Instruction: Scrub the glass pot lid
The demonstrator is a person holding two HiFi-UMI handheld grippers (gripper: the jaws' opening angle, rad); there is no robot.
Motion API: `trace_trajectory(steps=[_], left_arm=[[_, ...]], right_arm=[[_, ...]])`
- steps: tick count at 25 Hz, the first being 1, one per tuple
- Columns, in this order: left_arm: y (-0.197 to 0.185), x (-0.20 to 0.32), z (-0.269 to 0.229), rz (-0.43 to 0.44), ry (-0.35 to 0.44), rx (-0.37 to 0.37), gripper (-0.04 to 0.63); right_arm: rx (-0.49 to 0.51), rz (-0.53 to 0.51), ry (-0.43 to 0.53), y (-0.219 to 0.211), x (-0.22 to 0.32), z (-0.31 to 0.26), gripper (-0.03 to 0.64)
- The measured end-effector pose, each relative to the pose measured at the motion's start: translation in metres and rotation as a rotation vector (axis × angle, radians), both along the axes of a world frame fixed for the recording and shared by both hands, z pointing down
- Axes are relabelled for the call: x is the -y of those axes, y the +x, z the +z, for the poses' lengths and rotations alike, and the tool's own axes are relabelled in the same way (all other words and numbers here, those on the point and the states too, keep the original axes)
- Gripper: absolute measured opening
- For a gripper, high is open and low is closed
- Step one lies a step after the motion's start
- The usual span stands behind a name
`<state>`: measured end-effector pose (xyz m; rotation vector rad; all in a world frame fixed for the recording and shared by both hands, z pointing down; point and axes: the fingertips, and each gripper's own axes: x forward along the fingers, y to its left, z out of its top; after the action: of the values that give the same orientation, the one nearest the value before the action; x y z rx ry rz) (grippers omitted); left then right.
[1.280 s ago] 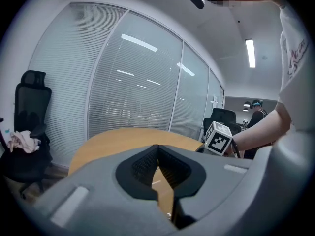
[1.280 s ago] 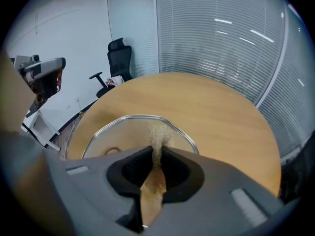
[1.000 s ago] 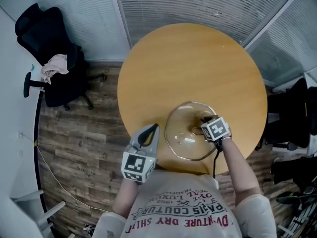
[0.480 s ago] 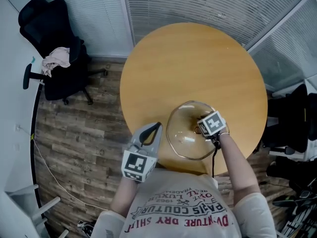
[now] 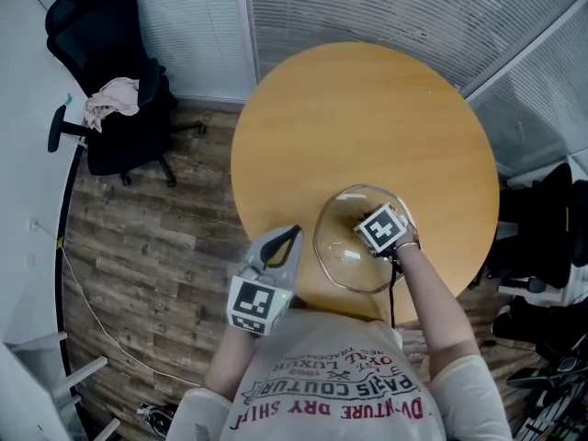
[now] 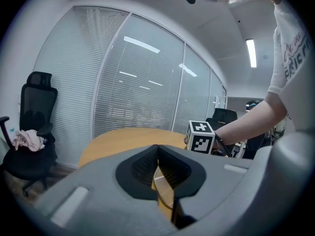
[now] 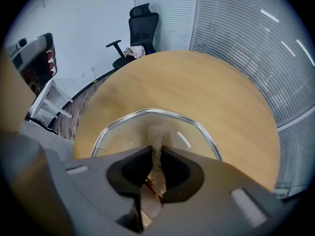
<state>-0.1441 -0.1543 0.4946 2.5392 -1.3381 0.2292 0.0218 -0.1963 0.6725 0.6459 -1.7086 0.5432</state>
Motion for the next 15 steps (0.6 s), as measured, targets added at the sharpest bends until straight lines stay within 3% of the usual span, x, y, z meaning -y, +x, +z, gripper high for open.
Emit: trace_trajectory(steps=[3, 11, 15], left_arm=[[-0.007, -0.005, -0.001, -0.015, 0.000, 0.005, 0.008], [-0.016, -0.019, 0.001, -0.047, -0.005, 0.022, 0.008], [-0.020, -0.028, 0.003, -0.070, -0.022, 0.005, 0.008]], right_arm=[[0.000, -0.032, -0.024, -0.014, -0.010, 0.002, 0.054], [-0.034, -0.191, 0.048, -0.035, -0.012, -0.002, 0.054], [-0.037, -0.269, 0.036, -0.053, -0.028, -0.001, 0.054]])
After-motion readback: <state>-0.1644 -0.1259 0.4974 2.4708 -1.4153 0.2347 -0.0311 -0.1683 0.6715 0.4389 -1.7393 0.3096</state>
